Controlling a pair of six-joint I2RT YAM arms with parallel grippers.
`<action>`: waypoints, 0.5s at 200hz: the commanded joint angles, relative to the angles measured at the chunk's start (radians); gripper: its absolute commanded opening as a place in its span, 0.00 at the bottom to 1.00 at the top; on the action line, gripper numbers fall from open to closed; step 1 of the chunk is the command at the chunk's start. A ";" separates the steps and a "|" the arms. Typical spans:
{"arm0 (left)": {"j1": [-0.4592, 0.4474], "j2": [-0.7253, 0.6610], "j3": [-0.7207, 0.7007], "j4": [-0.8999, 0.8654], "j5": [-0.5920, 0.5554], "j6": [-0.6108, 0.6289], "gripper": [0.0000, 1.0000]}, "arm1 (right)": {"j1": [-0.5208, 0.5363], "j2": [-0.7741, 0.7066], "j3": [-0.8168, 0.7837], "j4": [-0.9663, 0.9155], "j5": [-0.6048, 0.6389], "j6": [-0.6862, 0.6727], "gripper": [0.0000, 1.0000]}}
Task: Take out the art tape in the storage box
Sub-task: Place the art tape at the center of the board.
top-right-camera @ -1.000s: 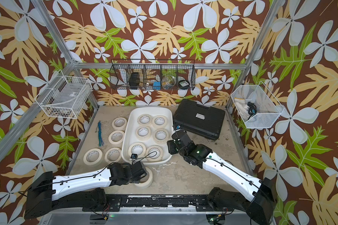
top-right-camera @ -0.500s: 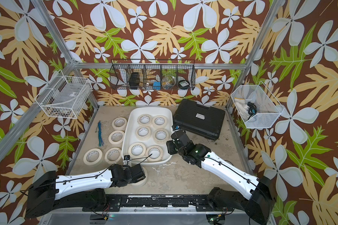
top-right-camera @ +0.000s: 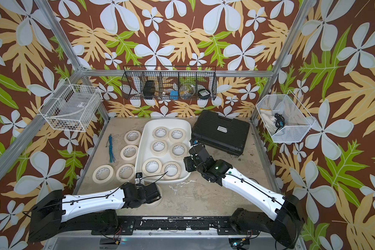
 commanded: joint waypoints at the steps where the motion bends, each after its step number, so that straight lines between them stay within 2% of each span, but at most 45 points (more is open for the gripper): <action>1: 0.000 0.006 0.005 -0.015 -0.023 0.003 0.33 | -0.002 0.001 -0.008 0.022 0.000 -0.001 0.60; 41: 0.000 0.003 0.013 -0.028 -0.024 0.003 0.36 | -0.006 -0.001 -0.006 0.021 -0.006 -0.002 0.60; 72: 0.000 -0.015 0.018 -0.024 0.000 0.032 0.50 | -0.006 -0.005 0.003 0.014 -0.005 -0.004 0.60; 100: 0.000 -0.027 0.036 -0.030 0.048 0.069 0.52 | -0.008 -0.004 0.015 0.003 -0.001 -0.010 0.60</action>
